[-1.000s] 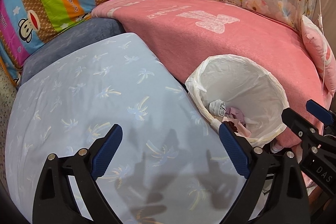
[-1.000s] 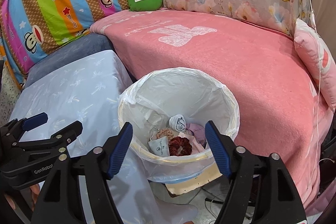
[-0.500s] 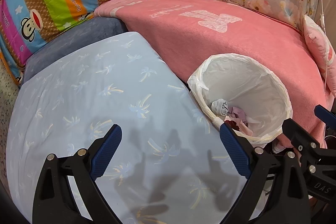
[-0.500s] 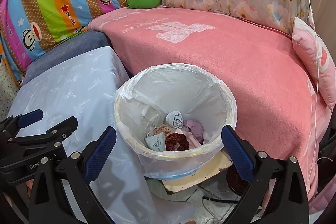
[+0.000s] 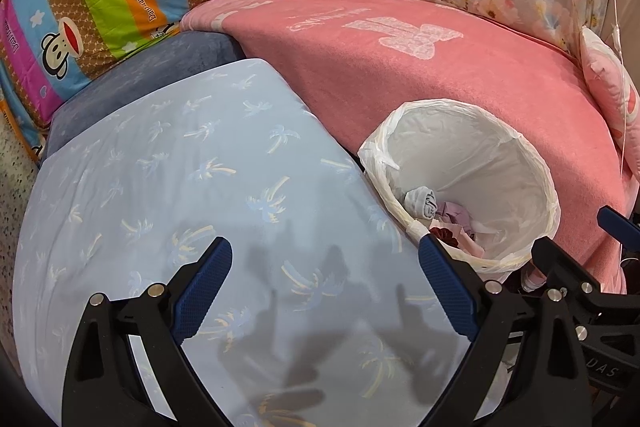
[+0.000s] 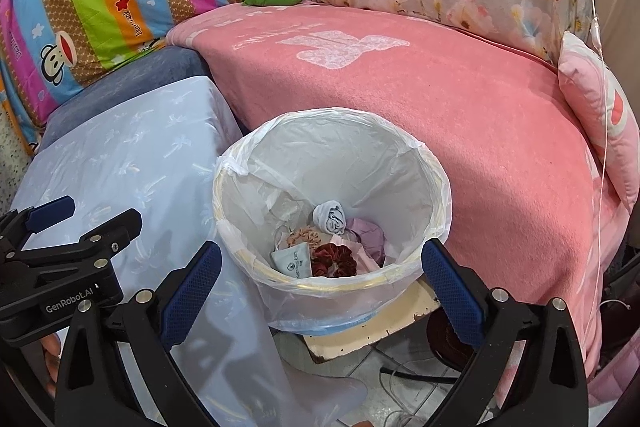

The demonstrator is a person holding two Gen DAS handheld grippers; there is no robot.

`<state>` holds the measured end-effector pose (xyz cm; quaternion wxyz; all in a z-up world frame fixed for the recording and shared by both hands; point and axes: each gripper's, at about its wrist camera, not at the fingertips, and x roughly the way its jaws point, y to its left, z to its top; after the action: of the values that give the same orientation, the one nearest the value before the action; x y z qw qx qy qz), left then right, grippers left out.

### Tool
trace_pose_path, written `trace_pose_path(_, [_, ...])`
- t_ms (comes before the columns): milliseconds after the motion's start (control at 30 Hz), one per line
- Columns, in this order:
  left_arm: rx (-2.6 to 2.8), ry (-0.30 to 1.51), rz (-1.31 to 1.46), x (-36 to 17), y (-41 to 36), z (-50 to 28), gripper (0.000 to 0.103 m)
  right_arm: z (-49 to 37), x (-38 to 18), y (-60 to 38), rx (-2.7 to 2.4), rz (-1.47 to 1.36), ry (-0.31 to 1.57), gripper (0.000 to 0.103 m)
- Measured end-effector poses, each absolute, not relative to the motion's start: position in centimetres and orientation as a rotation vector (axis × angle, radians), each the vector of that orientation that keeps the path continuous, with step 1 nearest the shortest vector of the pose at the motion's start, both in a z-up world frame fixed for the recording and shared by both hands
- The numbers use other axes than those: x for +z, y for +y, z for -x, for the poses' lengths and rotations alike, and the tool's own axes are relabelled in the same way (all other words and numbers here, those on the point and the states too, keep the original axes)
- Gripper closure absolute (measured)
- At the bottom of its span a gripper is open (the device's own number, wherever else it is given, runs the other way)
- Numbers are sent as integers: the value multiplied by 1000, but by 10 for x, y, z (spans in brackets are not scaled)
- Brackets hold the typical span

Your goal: Collect trash

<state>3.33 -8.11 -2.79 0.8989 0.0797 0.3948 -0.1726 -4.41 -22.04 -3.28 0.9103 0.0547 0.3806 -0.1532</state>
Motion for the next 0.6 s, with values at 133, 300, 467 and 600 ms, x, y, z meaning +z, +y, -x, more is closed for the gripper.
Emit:
trace_pose_path(133, [-354, 815, -167, -28, -82, -33, 13, 44, -33, -221, -317, -110, 786, 5])
trace_pose_path(300, [-349, 811, -168, -28, -82, -32, 13, 44, -34, -220, -319, -109, 791, 5])
trace_pose_path(467, [-344, 808, -173, -29, -84, -30, 13, 46, -34, -219, -322, -107, 794, 5])
trace_pose_path(600, [-343, 807, -173, -28, -85, -28, 13, 47, -34, -219, -322, -107, 794, 5])
